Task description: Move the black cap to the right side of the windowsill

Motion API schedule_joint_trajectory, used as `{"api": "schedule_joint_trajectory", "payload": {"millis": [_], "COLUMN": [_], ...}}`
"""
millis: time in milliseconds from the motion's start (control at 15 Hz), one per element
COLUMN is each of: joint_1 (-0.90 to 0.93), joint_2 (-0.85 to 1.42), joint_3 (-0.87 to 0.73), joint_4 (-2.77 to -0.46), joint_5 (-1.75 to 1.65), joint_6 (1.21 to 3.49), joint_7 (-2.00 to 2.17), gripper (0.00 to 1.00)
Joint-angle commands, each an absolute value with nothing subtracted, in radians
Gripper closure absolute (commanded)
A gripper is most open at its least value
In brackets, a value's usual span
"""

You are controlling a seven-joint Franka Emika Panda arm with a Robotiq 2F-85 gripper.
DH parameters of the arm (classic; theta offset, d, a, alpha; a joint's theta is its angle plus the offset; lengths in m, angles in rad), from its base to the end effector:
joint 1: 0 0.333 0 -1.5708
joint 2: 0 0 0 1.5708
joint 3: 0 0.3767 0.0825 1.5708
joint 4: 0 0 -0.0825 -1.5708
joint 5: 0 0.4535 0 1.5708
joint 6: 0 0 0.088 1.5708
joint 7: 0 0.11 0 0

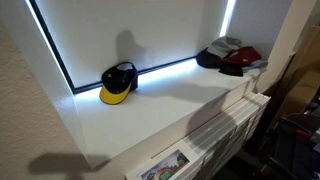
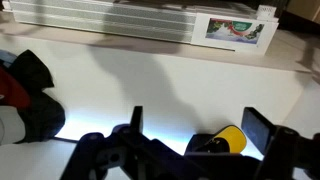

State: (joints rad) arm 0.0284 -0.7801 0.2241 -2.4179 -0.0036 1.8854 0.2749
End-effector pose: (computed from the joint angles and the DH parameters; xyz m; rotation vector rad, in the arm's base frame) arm 0.3527 0.1130 0.6175 3.0120 -0.1003 0.4018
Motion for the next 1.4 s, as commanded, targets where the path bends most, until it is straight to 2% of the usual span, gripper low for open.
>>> {"api": "schedule_joint_trajectory", "payload": {"millis": [0,400,733,1067,1200,1267,1333], "joint_1": [0.037,0.037,0.022,-0.1,-0.163,-0.138,-0.062], "joint_2": [-0.778,-0.778,-0.569,-0.286,-0.182,-0.157,-0.227], "joint_3": [0.218,0.218,0.305,0.473,0.518,0.496,0.429], "joint_4": [-2.416,-2.416,-2.392,-2.368,-2.337,-2.324,-2.38], "joint_5": [-0.009,-0.009,0.061,-0.168,-0.363,-0.409,-0.355], "joint_6": [1.884,1.884,2.266,2.618,2.635,2.592,2.615], "joint_7": [0.28,0.28,0.436,0.753,0.928,0.96,0.914], "gripper": [0.0,0.0,0.0,0.0,0.0,0.0,0.0]}}
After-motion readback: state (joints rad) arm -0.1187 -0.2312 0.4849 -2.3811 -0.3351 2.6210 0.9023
